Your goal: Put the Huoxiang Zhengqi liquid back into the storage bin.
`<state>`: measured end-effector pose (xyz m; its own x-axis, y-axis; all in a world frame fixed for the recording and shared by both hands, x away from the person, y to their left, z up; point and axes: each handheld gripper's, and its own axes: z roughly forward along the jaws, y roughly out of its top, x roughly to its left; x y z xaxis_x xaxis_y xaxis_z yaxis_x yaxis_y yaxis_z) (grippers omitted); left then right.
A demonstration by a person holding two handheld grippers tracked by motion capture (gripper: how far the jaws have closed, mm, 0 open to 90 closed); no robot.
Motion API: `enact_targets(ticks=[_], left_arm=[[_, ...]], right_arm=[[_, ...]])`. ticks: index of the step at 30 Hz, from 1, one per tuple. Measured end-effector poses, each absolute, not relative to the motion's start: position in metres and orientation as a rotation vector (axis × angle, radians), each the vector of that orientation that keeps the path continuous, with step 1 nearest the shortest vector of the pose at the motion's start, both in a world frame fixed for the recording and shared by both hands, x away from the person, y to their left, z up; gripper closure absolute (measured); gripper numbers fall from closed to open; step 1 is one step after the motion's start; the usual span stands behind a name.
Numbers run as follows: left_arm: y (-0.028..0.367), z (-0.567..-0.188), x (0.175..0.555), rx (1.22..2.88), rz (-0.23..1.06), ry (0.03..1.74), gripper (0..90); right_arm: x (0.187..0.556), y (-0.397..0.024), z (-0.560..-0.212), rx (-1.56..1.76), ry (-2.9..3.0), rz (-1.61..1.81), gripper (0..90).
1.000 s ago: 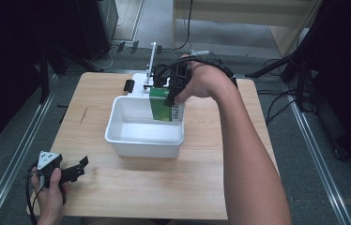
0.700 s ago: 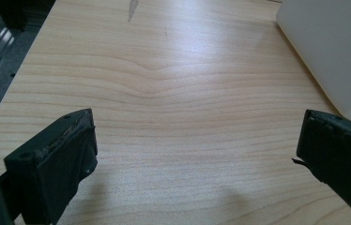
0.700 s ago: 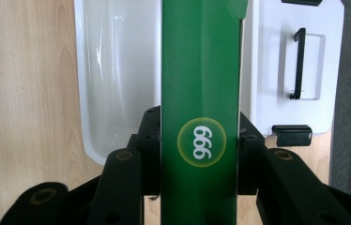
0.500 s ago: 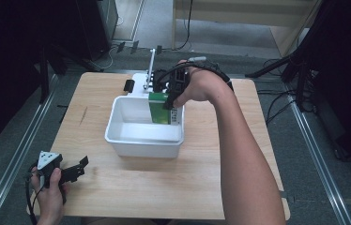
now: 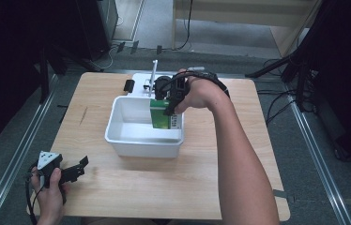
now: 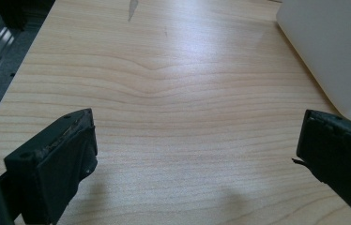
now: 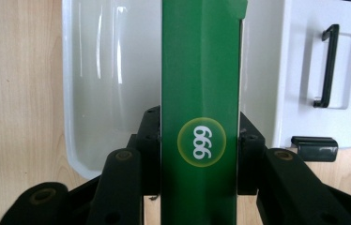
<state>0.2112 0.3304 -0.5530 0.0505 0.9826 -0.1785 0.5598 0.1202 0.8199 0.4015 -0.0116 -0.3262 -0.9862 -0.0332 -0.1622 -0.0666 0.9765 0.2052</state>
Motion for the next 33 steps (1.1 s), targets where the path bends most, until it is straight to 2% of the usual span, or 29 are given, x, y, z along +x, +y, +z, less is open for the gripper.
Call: enact_targets(ticks=[33], left_arm=[[0.331,-0.553,0.212,1.535,0.676,1.611,0.0]], right_arm=[[0.412,-0.011,-0.393,-0.018,3.014,0.308,63.3]])
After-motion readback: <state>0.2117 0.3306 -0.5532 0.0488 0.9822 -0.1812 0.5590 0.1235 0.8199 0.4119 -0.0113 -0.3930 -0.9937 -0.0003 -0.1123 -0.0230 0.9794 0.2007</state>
